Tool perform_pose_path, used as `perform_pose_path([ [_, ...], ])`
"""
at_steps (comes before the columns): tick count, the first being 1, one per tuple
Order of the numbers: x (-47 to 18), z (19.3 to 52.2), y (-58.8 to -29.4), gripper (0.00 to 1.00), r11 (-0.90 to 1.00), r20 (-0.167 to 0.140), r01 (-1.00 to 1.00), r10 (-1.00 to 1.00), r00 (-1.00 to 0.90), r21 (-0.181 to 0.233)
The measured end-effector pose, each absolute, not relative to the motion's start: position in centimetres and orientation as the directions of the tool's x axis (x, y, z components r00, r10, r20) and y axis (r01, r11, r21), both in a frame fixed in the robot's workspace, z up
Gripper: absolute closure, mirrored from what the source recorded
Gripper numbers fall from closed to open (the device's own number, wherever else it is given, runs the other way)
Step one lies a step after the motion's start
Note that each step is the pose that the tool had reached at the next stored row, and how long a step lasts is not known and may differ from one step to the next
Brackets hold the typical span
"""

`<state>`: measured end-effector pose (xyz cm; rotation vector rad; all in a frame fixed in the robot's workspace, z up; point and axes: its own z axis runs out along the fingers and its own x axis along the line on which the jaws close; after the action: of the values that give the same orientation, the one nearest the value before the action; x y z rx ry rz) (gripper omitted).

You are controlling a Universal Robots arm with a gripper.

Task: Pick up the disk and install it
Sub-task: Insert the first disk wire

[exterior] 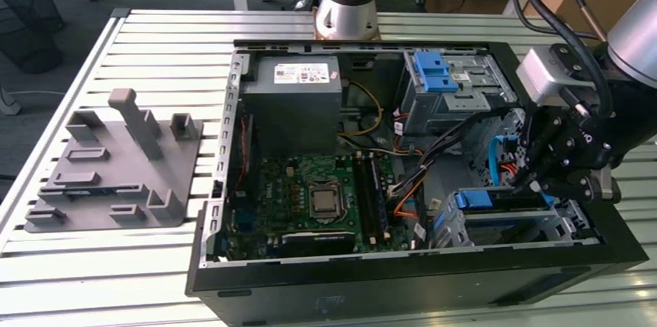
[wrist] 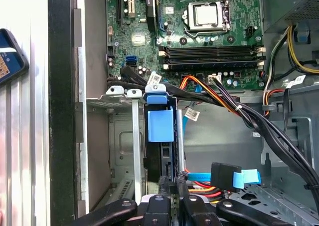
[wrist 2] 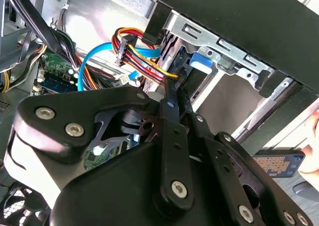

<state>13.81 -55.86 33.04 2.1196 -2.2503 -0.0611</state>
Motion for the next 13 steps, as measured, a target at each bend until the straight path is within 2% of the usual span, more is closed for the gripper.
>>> perform_pose_path([
  [8, 13.81, 33.02, -55.86, 0.84, 0.060, 0.009, -0.996, -0.998, -0.059, 0.063],
  [10, 13.81, 33.02, -55.86, 0.82, 0.060, 0.009, -0.996, -0.998, -0.059, 0.063],
  [11, 13.82, 33.02, -55.86, 0.76, 0.060, 0.009, -0.996, -0.998, -0.059, 0.063],
  [13, 13.81, 33.05, -55.86, 0.76, 0.060, 0.009, -0.996, -0.998, -0.059, 0.063],
])
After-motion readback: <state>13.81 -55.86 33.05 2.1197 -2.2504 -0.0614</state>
